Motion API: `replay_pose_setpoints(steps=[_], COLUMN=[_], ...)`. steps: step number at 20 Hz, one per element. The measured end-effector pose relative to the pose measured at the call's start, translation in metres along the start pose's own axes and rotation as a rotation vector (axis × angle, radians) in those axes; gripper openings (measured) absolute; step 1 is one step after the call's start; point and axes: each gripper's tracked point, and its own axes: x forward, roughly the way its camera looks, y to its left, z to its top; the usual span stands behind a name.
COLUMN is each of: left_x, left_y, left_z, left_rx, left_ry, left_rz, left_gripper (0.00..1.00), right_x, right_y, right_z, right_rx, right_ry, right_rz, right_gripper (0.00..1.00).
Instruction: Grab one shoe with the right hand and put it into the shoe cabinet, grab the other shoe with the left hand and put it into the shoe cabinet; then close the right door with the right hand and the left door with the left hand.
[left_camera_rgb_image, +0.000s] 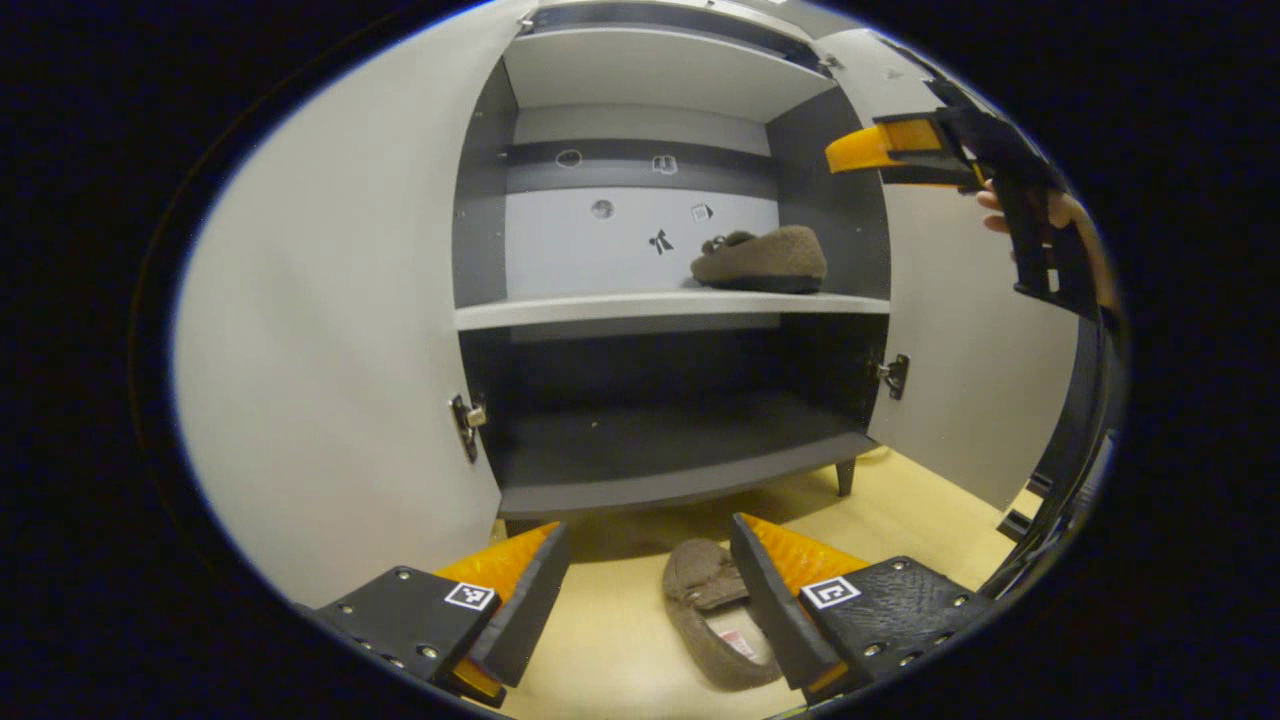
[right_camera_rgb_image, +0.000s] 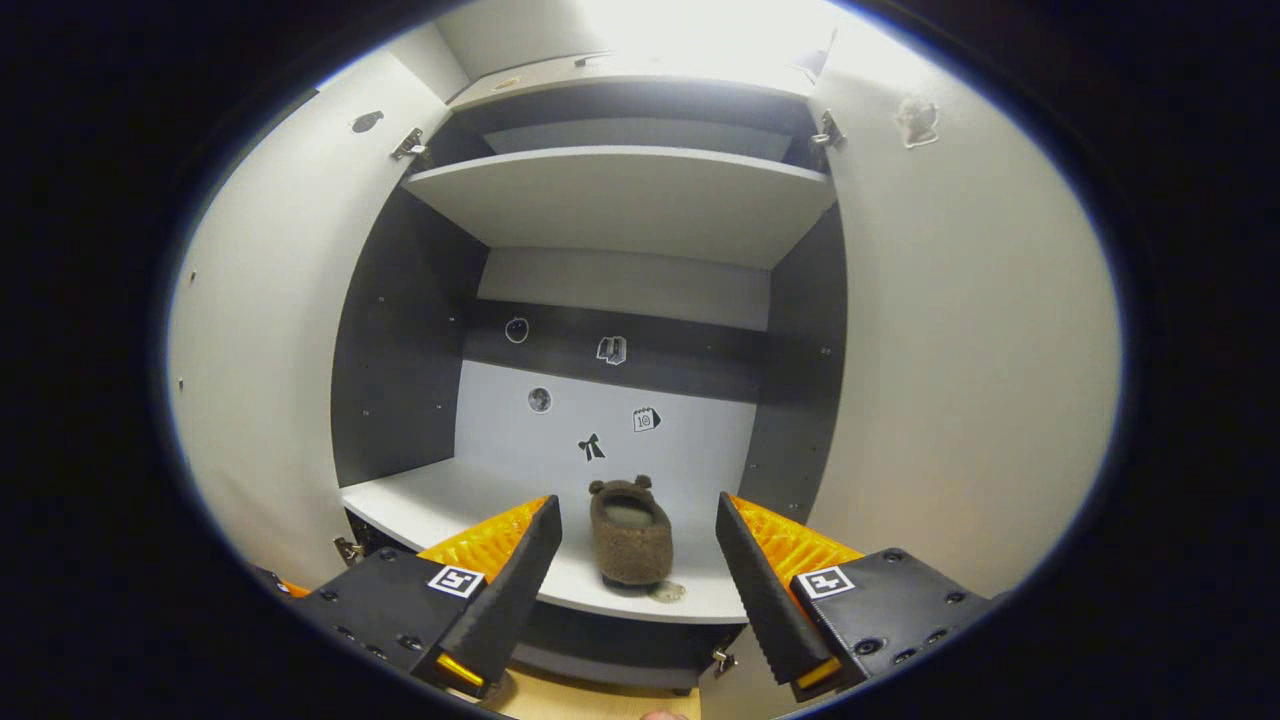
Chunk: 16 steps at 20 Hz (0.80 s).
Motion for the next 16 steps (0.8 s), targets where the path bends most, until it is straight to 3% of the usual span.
replay_pose_setpoints(steps=[13,15,16], left_x=[0.017,0.022,0.027], left_y=[-0.007,-0.009,-0.012], left_z=[-0.113,-0.122,-0.126], left_rx=[-0.026,-0.017,-0.018], left_ry=[0.333,0.364,0.368], left_rz=[-0.021,-0.027,-0.033], left_gripper=[0.95,1.00,0.86], right_x=[-0.067,-0.074,-0.077], right_y=[-0.013,-0.014,-0.013], right_z=[-0.052,-0.058,-0.060], right_rx=[0.008,0.011,0.016], right_ry=[0.102,0.115,0.122], right_rz=[-0.054,-0.059,-0.061], right_gripper=[0.98,0.97,0.97])
